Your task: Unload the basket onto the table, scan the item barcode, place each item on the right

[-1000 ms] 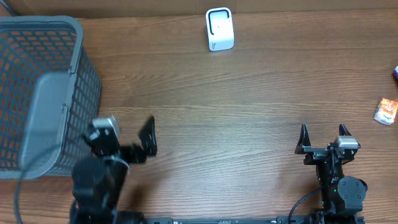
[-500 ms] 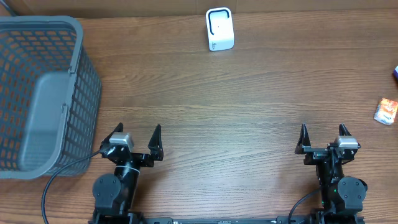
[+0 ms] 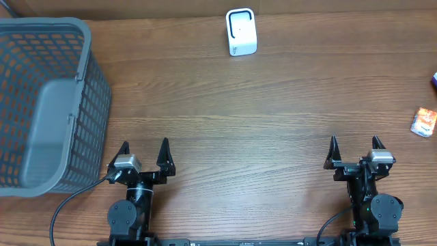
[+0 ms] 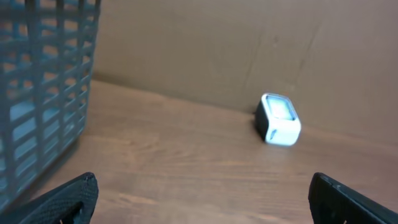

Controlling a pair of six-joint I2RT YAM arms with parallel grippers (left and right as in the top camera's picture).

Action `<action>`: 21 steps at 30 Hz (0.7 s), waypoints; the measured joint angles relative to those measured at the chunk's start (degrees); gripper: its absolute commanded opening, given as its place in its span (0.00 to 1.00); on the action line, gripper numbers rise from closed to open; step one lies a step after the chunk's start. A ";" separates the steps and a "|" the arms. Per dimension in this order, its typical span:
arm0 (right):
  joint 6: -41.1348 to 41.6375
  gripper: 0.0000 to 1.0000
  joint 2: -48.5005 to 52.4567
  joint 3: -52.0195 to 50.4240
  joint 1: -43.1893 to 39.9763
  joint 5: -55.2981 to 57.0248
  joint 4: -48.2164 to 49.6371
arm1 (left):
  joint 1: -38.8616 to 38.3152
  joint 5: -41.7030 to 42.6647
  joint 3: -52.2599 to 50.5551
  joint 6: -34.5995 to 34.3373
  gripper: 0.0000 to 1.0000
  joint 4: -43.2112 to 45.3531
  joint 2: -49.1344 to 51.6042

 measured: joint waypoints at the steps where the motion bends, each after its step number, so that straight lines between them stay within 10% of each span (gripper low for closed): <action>1: 0.00 1.00 0.00 0.00 0.02 0.02 0.04 | 0.04 -0.13 -0.02 0.13 1.00 -1.33 -0.04; 21: 0.00 1.00 0.00 0.00 0.00 0.00 0.00 | 0.02 0.26 -0.22 11.85 1.00 -2.73 -0.04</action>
